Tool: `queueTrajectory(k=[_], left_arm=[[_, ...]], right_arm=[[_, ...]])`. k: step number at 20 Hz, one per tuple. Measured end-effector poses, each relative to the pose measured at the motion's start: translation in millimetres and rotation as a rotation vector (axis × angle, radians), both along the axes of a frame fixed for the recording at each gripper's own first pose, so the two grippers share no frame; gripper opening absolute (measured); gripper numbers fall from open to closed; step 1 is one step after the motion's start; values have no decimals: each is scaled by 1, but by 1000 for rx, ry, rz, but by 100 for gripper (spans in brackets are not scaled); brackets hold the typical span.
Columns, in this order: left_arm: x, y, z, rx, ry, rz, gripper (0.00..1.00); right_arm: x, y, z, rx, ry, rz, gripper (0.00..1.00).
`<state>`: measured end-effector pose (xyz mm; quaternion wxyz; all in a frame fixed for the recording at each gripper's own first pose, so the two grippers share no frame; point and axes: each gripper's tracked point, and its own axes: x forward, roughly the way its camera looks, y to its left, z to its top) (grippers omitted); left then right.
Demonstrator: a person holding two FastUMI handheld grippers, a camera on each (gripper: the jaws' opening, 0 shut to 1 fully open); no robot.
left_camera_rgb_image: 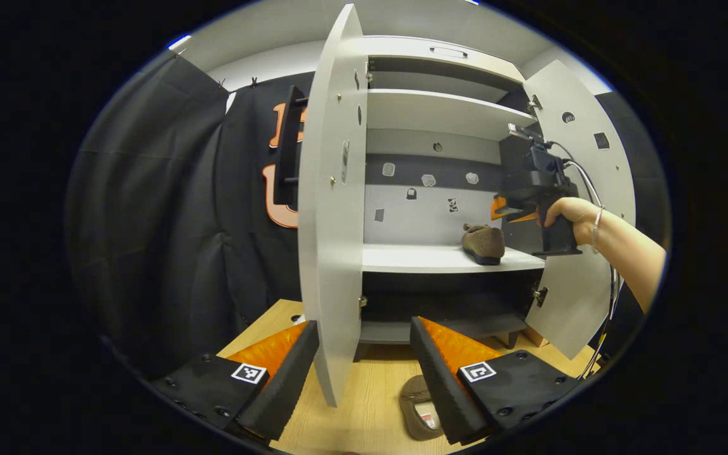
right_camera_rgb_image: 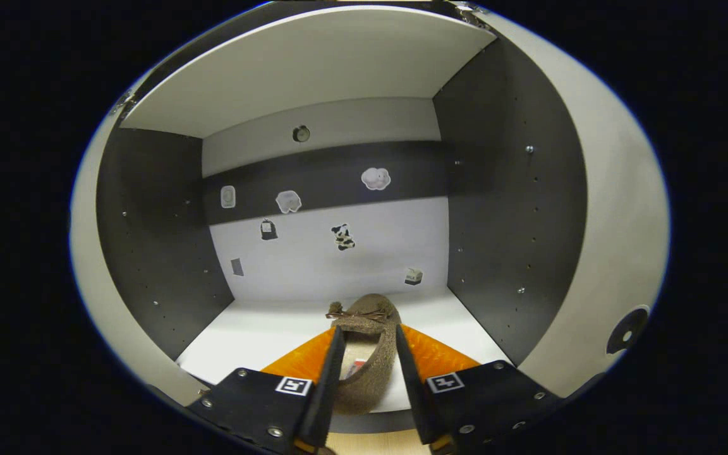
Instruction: Grab one shoe with the right hand and put it into the shoe cabinet, grab the other shoe with the left hand and put it into the shoe cabinet; then close the right door with the right hand and the left door with the left hand.
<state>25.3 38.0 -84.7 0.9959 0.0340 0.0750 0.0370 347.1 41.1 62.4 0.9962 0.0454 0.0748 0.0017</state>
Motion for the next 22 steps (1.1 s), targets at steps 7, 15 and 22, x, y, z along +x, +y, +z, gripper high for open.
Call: queueTrajectory(k=[7,15,22], left_arm=[[4,-15,-42,9,65,-24,94],[10,-31,-150,7,272,-69,96],[8,-41,-238,26,458,-99,96]], right_arm=[[-95,-6,16,-7,-99,32,93],[-190,-22,8,-48,-159,41,92],[-230,-38,0,-94,-193,29,92]])
